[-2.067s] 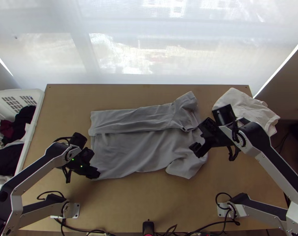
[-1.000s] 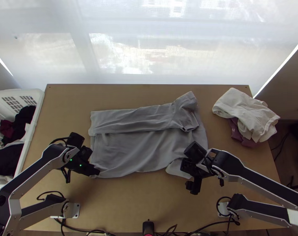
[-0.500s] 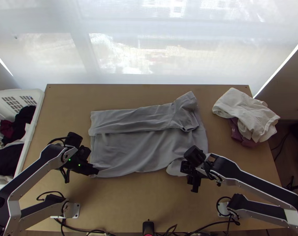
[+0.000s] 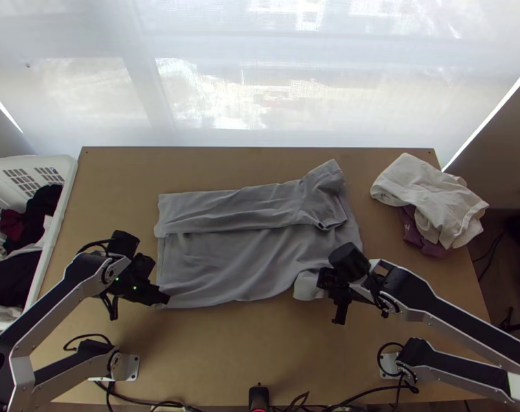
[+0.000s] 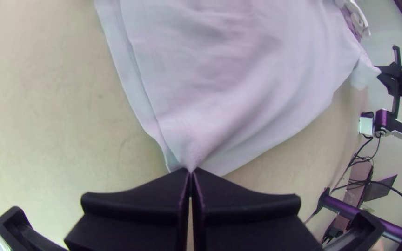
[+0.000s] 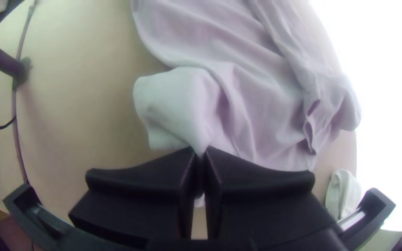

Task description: Fold the t-shirt

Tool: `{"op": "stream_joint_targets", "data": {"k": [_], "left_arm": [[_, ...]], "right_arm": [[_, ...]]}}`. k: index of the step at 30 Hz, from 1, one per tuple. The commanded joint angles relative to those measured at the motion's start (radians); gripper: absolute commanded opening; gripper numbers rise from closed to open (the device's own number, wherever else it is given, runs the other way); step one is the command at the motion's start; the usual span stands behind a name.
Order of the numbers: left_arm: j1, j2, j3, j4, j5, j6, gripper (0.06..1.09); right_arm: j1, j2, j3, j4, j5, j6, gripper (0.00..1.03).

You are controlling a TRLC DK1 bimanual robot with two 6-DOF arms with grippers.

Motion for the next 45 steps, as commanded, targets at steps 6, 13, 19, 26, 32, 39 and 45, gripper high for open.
{"op": "stream_joint_targets", "data": {"k": [6, 13, 19, 26, 32, 39, 45], "left_arm": [[0.135, -0.057, 0.117, -0.062, 0.001, 0.061, 0.09], [0.178, -0.04, 0.21, -0.065, 0.001, 0.083, 0.09], [0.178, 0.001, 0.287, -0.047, 0.003, 0.077, 0.09], [0.189, 0.103, 0.419, -0.019, 0.001, 0.072, 0.09], [0.203, 0.218, 0.551, 0.021, 0.001, 0.063, 0.09], [0.215, 0.356, 0.7, 0.042, 0.001, 0.057, 0.09], [0.216, 0.463, 0.799, 0.051, -0.014, 0.054, 0.09]], "right_arm": [[-0.09, 0.03, 0.191, -0.056, -0.029, 0.023, 0.03], [-0.196, 0.112, 0.288, -0.053, -0.07, 0.018, 0.03], [-0.306, 0.194, 0.382, -0.036, -0.109, 0.003, 0.03], [-0.423, 0.325, 0.503, -0.001, -0.147, -0.003, 0.03], [-0.477, 0.441, 0.607, 0.025, -0.159, -0.001, 0.03], [-0.517, 0.582, 0.751, 0.038, -0.166, 0.009, 0.03], [-0.543, 0.688, 0.856, 0.038, -0.167, 0.009, 0.03]]}}
